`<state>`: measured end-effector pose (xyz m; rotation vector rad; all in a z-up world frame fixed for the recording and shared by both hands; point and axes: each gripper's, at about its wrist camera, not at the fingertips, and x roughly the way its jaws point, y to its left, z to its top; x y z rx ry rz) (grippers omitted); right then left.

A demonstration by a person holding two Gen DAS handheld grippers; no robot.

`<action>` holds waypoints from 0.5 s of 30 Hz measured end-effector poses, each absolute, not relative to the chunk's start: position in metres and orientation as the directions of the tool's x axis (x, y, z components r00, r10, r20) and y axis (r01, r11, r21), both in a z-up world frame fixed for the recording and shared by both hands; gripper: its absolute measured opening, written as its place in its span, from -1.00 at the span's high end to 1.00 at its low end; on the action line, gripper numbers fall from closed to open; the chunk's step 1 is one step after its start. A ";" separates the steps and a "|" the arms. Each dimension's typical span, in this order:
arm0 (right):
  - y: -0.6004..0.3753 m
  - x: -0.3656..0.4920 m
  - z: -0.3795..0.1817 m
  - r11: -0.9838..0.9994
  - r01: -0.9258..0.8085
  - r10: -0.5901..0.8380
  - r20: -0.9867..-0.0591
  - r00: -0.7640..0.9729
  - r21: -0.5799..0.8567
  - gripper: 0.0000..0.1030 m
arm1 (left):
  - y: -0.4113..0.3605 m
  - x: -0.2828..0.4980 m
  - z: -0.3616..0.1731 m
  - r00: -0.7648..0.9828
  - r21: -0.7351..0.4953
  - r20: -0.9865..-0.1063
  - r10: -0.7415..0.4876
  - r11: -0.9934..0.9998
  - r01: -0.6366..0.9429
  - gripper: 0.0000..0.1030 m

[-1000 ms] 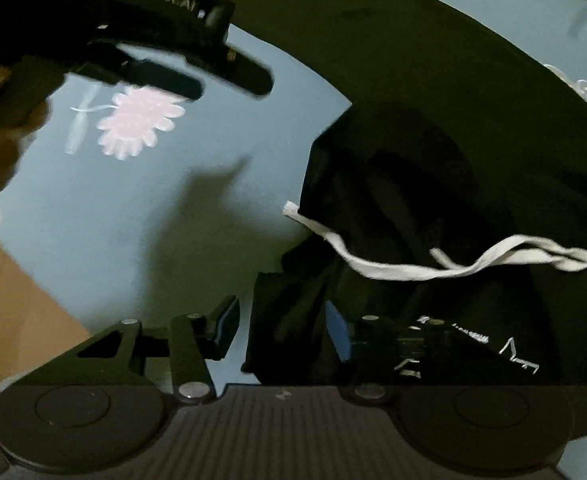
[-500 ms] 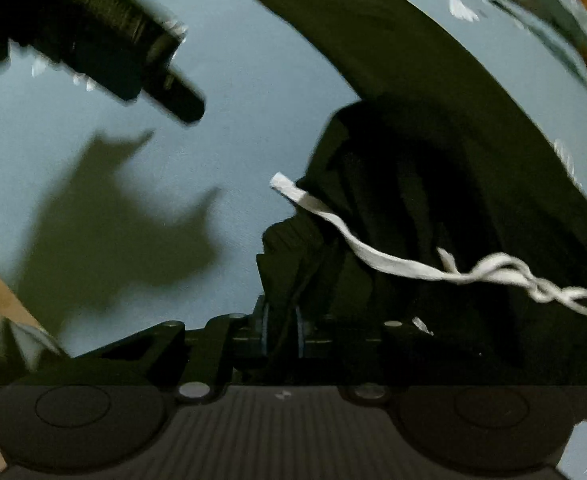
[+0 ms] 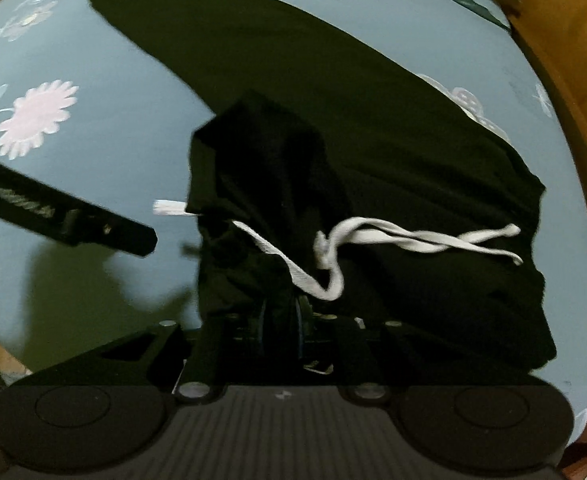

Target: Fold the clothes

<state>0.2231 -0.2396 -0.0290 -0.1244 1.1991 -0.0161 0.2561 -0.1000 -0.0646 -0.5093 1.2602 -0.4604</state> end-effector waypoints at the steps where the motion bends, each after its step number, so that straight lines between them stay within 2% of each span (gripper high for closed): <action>1: -0.244 0.222 -0.028 0.994 -0.050 -0.077 -0.927 0.367 -0.102 0.60 | -0.103 0.257 -0.066 0.238 -0.633 -0.745 -0.623 0.773 0.042 -0.27; 6: -0.261 0.219 -0.031 0.995 -0.050 -0.059 -0.920 0.386 -0.085 0.29 | -0.118 0.262 -0.070 0.231 -0.699 -0.684 -0.692 0.712 0.063 -0.27; 15: -0.287 0.188 -0.022 0.993 -0.067 -0.061 -0.929 0.364 -0.092 0.06 | -0.125 0.276 -0.075 0.198 -0.720 -0.667 -0.718 0.690 0.077 -0.30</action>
